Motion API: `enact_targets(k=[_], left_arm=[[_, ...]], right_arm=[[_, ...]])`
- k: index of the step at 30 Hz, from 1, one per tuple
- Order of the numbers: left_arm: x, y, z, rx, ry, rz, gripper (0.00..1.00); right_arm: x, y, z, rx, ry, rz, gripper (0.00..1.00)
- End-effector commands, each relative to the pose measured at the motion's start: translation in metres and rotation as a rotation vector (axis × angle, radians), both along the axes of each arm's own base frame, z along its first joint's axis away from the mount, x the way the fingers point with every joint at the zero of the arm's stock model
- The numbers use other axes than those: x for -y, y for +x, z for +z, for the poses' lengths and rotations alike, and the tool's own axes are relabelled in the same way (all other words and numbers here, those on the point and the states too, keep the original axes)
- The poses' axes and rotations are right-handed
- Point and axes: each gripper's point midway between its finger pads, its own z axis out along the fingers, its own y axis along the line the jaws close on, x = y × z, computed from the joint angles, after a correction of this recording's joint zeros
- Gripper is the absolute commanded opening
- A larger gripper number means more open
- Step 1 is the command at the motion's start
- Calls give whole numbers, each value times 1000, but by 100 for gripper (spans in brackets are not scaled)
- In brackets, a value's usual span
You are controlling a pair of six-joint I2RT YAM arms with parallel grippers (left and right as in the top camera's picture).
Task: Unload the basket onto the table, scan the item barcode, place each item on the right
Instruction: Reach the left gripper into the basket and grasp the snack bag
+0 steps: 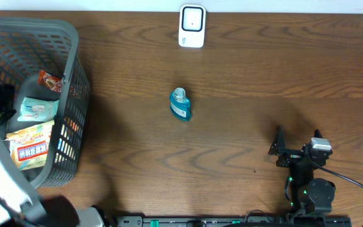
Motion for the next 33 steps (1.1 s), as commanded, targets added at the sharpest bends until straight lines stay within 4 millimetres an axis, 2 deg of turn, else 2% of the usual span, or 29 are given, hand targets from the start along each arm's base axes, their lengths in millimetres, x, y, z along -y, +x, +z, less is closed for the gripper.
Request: enact_targets(k=[1,3,5,14,19,28,31,33], left_arm=[[5,2,-42,-77,-143,39,98],[5,4,-70,-129,-179,40,98],[5,3,-88,-141,-188,42,98],[13,-9,-141,-178,-209,52,98],[13,-11,-155,-168,-196,51,98],[-1,-30,-152,-163,-34,55,98],[3,-35,-161,-153,-32,54,98],[7,-39,-175,-156,-39,53,98]], right_arm=[[-3,0,-1,0,-13,11,99],[-3,0,-1,0,-13,10,99],[-3,0,-1,0,-13,10,99],[-3,0,-1,0,-13,11,99],[-3,0,-1,0,-13,10,99],[-3,0,-1,0,-13,11,99],[-3,0,-1,0,-13,11,99],[-3,0,-1,0,-13,11,99]])
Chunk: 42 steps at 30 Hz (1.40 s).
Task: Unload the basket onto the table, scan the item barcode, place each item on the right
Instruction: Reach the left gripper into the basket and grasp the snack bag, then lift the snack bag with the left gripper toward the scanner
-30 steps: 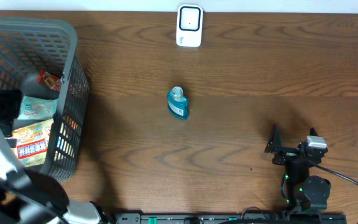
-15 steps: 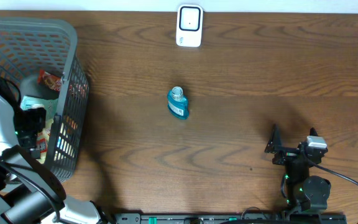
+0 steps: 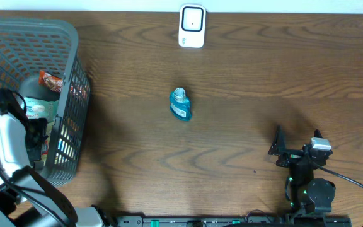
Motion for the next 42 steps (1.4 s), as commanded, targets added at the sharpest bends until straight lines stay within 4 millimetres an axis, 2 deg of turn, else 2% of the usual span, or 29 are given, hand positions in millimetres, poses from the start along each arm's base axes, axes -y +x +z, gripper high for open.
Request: enact_targets(k=[1,6,9,10,11,12,15,16,18,20,22,26,28,33,34,36,40,42], left_arm=[[6,-18,-22,-50,2,4,98],[16,-29,-61,-33,-4,2,98],[23,-28,-75,-1,-23,0,98],[24,-28,-76,6,-27,-1,95],[24,-27,-76,9,-26,-1,83],[24,-27,-76,11,-24,-1,62],[21,-23,-70,29,-12,-2,12],[19,-21,-66,37,-6,-2,8],[15,-14,-51,66,16,-8,7],[8,-5,-30,110,54,-39,7],[1,5,0,175,110,-71,7],[-9,19,79,341,242,-88,7],[-10,21,126,443,320,-88,7],[0,10,231,693,497,-86,8],[10,7,258,784,521,-105,7],[29,10,287,914,515,-169,8],[107,27,365,1328,416,-496,7],[140,28,390,1470,324,-604,8]], right_arm=[[-3,0,-1,0,-13,10,99],[-3,0,-1,0,-13,11,99],[-3,0,-1,0,-13,11,99],[-3,0,-1,0,-13,10,99],[-3,0,-1,0,-13,10,99],[-3,0,-1,0,-13,11,99],[-3,0,-1,0,-13,11,99],[-3,0,-1,0,-13,11,99],[-3,0,-1,0,-13,11,99],[-3,0,-1,0,-13,11,99],[-3,0,-1,0,-13,10,99],[-3,0,-1,0,-13,10,99],[-3,0,-1,0,-13,11,99],[-3,0,-1,0,-13,11,99],[-3,0,0,0,-13,11,99],[-3,0,-1,0,-13,11,99],[-3,0,-1,0,-13,11,99],[-3,0,-1,0,-13,11,99]])
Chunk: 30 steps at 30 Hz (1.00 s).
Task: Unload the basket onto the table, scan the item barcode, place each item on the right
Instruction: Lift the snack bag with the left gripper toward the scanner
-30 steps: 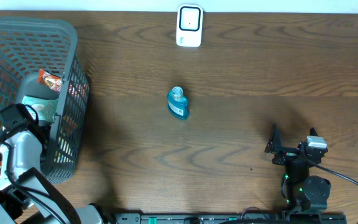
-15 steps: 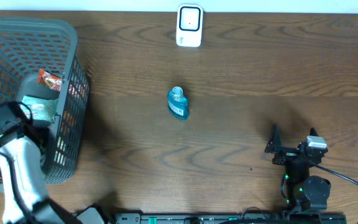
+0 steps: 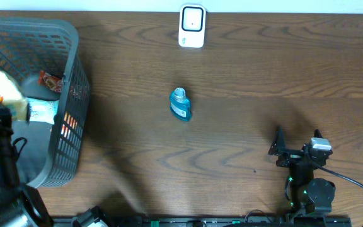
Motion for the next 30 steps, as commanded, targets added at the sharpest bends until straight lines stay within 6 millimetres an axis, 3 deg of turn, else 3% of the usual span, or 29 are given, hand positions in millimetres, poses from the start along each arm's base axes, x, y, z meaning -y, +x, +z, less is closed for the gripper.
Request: enact_targets(k=[1,3,7,13,17,21,22,30], left_arm=[[85,9,41,161,-37,-446,7],[111,10,59,231,-56,-566,8],[147,15,75,291,-59,-727,7],[194,40,70,278,-61,-872,8],[242,66,45,198,-59,-978,7],[306,89,12,120,25,-1082,7],[335,99,-10,65,78,-1090,8],[423,114,-117,-190,322,-1074,8]], right_arm=[[-3,0,-1,0,-13,10,99],[-2,0,-1,0,-13,10,99],[-3,0,-1,0,-13,10,99],[-2,0,-1,0,-13,10,99],[-2,0,-1,0,-13,10,99],[-3,0,-1,0,-13,10,99],[-3,0,-1,0,-13,10,99],[-2,0,-1,0,-13,10,99]])
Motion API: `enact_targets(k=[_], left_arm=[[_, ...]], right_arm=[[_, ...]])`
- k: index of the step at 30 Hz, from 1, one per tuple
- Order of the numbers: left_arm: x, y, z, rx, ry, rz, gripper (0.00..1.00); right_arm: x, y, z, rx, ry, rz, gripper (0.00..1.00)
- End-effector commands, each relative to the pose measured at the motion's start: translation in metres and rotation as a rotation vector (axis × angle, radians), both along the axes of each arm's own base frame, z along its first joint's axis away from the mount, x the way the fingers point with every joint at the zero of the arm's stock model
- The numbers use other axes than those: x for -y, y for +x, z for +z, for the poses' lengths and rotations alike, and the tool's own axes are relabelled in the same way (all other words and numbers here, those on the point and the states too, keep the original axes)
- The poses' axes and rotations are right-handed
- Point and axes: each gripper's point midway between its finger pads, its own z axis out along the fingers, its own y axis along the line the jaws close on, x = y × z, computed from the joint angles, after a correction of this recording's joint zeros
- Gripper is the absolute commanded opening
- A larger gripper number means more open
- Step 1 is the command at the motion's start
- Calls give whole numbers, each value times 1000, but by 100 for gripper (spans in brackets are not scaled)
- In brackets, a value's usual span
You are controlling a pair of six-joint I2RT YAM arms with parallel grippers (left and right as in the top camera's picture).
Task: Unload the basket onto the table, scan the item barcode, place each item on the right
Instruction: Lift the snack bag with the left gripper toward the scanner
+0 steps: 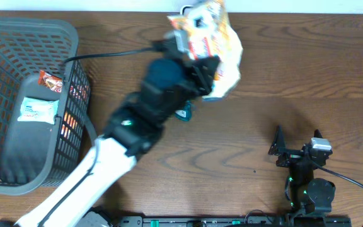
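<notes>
My left arm reaches from the bottom left up to the back middle of the table. Its gripper point(197, 50) is shut on a yellow and orange snack bag point(224, 60), holding it over the white scanner. The bag hides nearly all of the scanner; only a white sliver point(183, 9) shows at the back edge. My right gripper point(276, 144) rests at the lower right, far from the bag, and its jaws are too small to read.
A small blue bottle point(183, 114) lies mid-table, partly under my left arm. The grey mesh basket point(74, 38) stands at the left, holding a red packet point(50, 81) and a pale wipes pack point(35, 108).
The left arm was at the far left edge beside the basket, with the snack bag lifted. Now it stretches across the table and holds the bag over the scanner. The right arm has not moved.
The snack bag first lay in the basket under the wipes pack, with my left arm at the left edge. Then my left gripper was down inside the basket. Then the bag was up and out of the basket, and now it hangs over the scanner.
</notes>
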Motion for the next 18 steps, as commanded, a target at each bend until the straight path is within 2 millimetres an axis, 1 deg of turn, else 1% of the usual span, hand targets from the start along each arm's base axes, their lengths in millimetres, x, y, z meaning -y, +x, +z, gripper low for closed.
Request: enact_targets(k=[1,5,8,9,13,16,18], left_arm=[[15,13,-39,50,204,89,7],[23,14,-100,-42,365,115,7],[19,9,-148,-120,513,127,7],[18,7,-161,-138,554,130,7],[17,0,-205,-205,676,109,8],[18,-7,-231,-252,733,80,7],[22,-13,-243,-275,751,50,8]], right_arm=[[-3,0,-1,0,-13,11,99],[-3,0,-1,0,-13,11,99],[-3,0,-1,0,-13,11,99],[-3,0,-1,0,-13,11,99],[-3,0,-1,0,-13,11,99],[-3,0,-1,0,-13,11,99],[-3,0,-1,0,-13,11,99]])
